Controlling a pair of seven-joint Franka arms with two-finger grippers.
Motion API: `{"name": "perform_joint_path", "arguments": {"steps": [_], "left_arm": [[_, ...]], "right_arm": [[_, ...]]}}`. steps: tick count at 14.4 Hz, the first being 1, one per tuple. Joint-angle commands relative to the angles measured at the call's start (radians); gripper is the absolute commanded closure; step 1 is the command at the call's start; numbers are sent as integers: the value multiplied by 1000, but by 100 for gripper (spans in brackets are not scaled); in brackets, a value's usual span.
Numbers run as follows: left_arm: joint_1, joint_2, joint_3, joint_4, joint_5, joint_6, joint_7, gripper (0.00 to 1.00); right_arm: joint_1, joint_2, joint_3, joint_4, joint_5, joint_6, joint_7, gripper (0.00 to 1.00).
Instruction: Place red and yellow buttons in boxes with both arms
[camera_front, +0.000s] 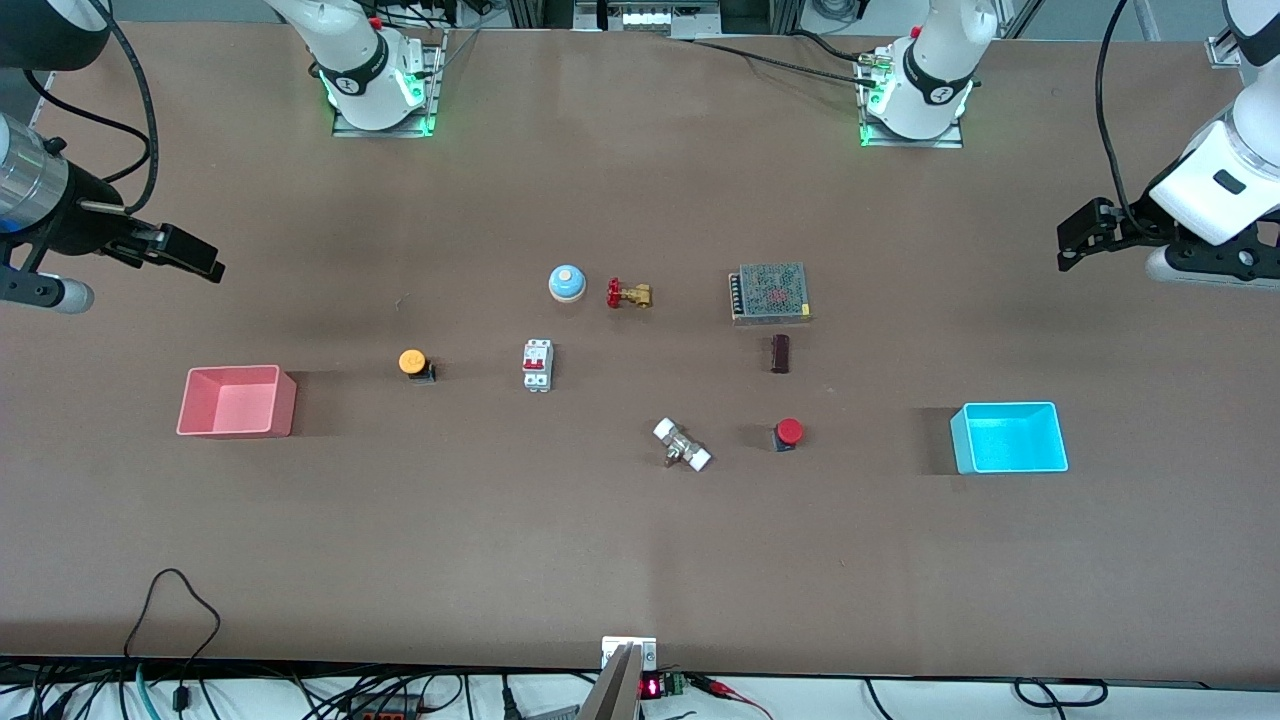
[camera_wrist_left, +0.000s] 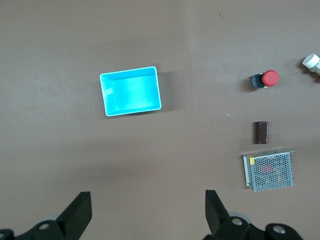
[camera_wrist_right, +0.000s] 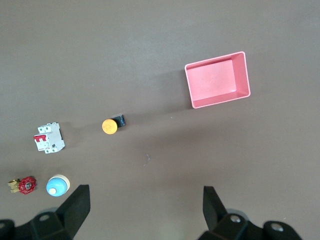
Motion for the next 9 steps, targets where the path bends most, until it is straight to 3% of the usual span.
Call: {"name": "perform_joint_path", "arguments": {"steps": [1,5,9], "left_arm": [[3,6,-4,19,-15,-17,-7,0],[3,12,-4,19,-15,-19,-9,0],[-10,46,-7,17,-15,-74,-22,0]], "right_arm": [[-6,-11,3,0,-14,-9,-18,0],[-5,-10,4,-1,-14,-6,-12,0],[21,67,10,-9,-14,-6,-9,0]]}}
